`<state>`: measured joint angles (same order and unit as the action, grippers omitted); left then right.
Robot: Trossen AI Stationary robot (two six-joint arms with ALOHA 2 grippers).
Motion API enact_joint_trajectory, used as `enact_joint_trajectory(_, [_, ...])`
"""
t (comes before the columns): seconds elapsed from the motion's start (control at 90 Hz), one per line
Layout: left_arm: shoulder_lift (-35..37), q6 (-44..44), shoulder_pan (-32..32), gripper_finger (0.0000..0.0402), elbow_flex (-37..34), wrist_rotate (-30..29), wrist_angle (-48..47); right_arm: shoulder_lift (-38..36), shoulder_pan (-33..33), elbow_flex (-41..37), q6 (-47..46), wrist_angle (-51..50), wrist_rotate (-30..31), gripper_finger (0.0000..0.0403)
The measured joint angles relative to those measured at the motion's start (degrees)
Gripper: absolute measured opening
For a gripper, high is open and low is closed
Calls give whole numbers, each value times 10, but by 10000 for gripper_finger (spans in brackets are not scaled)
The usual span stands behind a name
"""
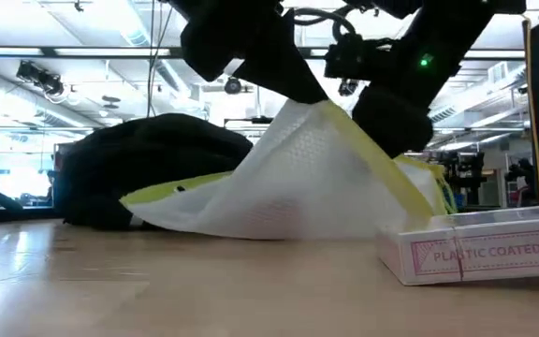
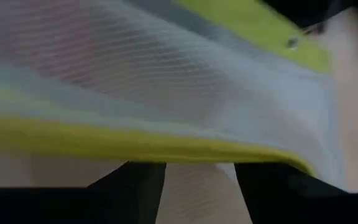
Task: Unpack backpack
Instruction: Remove the charger adapter from the zip lock bag
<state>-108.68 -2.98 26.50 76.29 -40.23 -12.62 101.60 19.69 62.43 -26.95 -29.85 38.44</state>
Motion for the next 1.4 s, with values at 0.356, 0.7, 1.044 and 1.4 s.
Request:
enact_joint_trajectory(0.356, [0,4,2,0,0,1,-6,0,-12,0,-61,3,-1,168])
enact_joint_trajectory(0.7, [0,3,1,0,1,3,-26,0,-54,-34,-99,35,-79,232])
enact_joint_trajectory(1.044, [0,3,2,0,1,-2,-28,0,-97,-76,-103,190,-89,303])
enact_joint_trajectory(1.4, [0,2,1,0,1,-2,-31,24,-129,-76,-102,220,-112,325])
